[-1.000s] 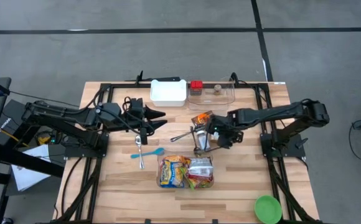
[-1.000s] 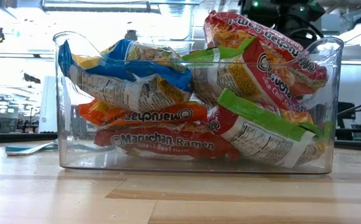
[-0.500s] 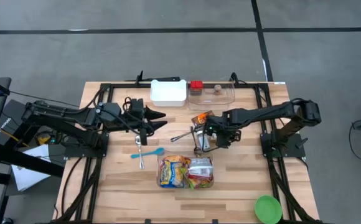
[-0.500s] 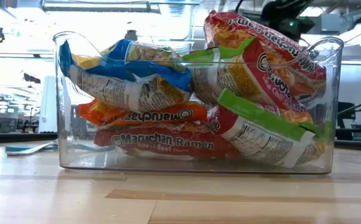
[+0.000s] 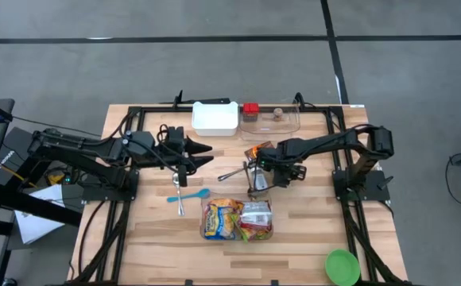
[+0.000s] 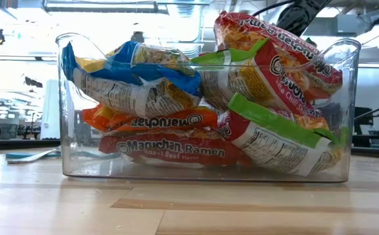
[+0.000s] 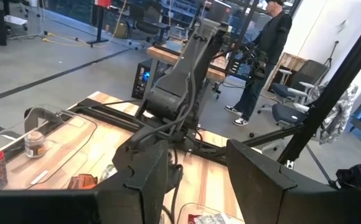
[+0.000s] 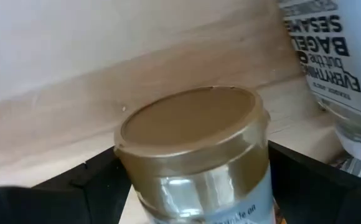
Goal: Pick & Place Food Item
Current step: Put the gold seasoning into the top transparent bin
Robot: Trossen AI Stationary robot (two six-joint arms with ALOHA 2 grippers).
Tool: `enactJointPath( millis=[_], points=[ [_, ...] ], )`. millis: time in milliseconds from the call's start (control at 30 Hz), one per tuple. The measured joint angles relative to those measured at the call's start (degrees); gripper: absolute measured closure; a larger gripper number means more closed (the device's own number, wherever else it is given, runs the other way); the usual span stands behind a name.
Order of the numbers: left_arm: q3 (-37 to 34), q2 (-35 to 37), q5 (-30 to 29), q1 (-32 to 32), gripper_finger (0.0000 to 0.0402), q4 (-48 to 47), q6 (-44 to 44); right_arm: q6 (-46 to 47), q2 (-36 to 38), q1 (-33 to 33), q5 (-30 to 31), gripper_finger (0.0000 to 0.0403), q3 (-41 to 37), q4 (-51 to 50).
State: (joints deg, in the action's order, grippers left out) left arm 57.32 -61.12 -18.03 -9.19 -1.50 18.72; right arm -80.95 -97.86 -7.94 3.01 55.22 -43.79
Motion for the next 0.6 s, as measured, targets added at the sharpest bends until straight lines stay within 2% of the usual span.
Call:
enactJointPath(
  millis=[133,400,600],
  points=[
    [0.0,0.0,0.36,0.0,0.0243,0.0,0.0,4.36,0.02,0.02,-0.02,0.0076,0.0,1.07],
    [0.0,0.0,0.36,0.0,0.0243,0.0,-0.26,4.5,-0.03,-0.07,-0.02,0.0076,0.0,3.98],
    [0.0,0.0,0.36,0.0,0.0243,0.02,-0.38,4.51,-0.03,0.24,-0.04,0.0076,0.12,11.01]
  ],
)
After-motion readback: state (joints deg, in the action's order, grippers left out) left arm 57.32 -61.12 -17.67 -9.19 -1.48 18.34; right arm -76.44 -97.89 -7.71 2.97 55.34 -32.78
